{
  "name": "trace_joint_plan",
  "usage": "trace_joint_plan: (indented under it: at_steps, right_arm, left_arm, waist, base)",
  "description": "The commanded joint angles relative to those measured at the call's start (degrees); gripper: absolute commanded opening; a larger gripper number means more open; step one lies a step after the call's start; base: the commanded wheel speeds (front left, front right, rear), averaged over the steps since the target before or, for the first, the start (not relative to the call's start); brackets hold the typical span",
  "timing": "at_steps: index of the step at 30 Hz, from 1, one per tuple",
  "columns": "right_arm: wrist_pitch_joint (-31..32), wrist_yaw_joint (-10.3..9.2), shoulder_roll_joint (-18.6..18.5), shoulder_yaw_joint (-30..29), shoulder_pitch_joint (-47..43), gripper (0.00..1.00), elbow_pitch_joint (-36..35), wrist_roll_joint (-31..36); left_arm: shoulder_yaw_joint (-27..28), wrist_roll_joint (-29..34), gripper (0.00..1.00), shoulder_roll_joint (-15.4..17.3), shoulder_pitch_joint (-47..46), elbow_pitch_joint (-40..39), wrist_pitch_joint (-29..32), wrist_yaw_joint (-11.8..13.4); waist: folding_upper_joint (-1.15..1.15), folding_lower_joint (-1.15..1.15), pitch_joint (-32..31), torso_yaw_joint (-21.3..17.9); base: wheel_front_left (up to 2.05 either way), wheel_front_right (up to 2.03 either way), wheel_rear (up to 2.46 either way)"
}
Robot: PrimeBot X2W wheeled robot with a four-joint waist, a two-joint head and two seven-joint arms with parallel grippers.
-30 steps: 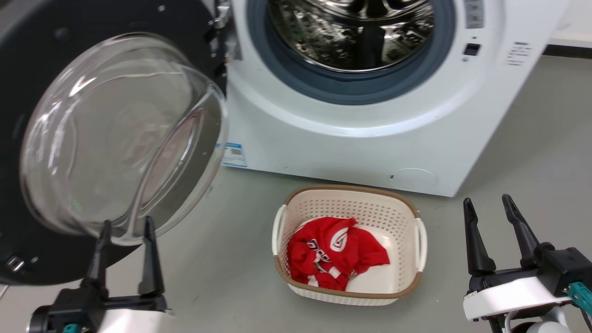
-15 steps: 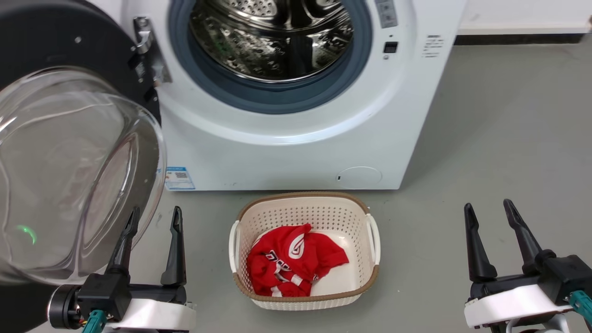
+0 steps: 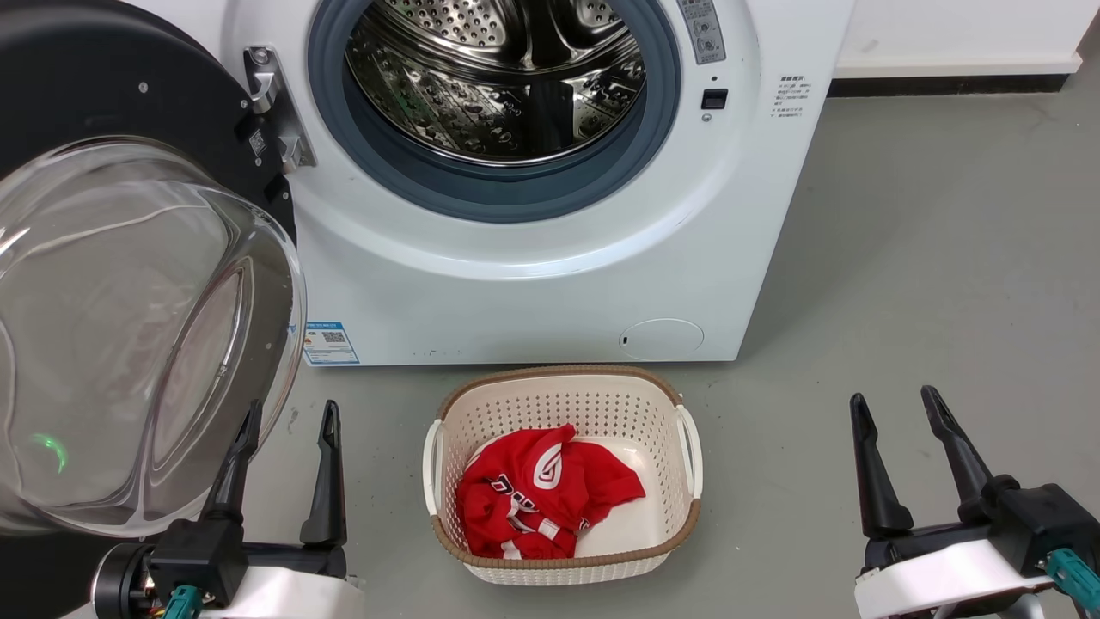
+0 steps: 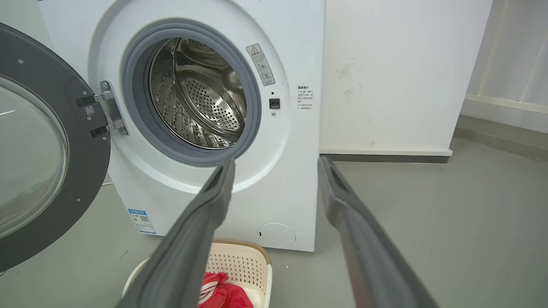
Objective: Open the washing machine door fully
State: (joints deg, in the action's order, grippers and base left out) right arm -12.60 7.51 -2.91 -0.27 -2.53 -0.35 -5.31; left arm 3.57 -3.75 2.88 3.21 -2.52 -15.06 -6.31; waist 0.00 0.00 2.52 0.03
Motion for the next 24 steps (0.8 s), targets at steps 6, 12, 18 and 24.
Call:
trace_joint_plan:
  at_steps: [6,12,18,24]
  right_arm:
    - [-0.2,-0.04,0.1,0.2,-0.1,1.00,0.1,-0.2]
    - [-0.4,-0.04,0.1,0.2,0.1,1.00,0.3,-0.5]
    - [-0.5,-0.04,0.1,0.2,-0.1,1.00,0.7,-0.7]
    - [-0.8,-0.04,0.1,0.3,-0.1,1.00,0.9,-0.9]
  left_arm:
    - [-0.1,0.1,1.00,0.0,0.5,0.4,-0.2,0.1]
    - [-0.1,0.3,1.00,0.0,0.4,0.6,-0.2,0.0]
    - [0.1,0.2,1.00,0.0,0.4,0.6,-0.2,-0.1]
    - [0.1,-0.3,1.00,0.0,0.5,0.6,-0.2,-0.3]
  waist:
    - [0.00,0.00,-0.2,0.3]
    - [0.00,0.00,0.0,0.5]
    - [0.00,0.00,-0.2,0.5]
    - [0.00,0.00,-0.1,0.5]
  base:
    - [0.00,0.00,0.00]
    - [0.00,0.00,0.00]
    - [0.00,0.00,0.00]
    - [0.00,0.00,0.00]
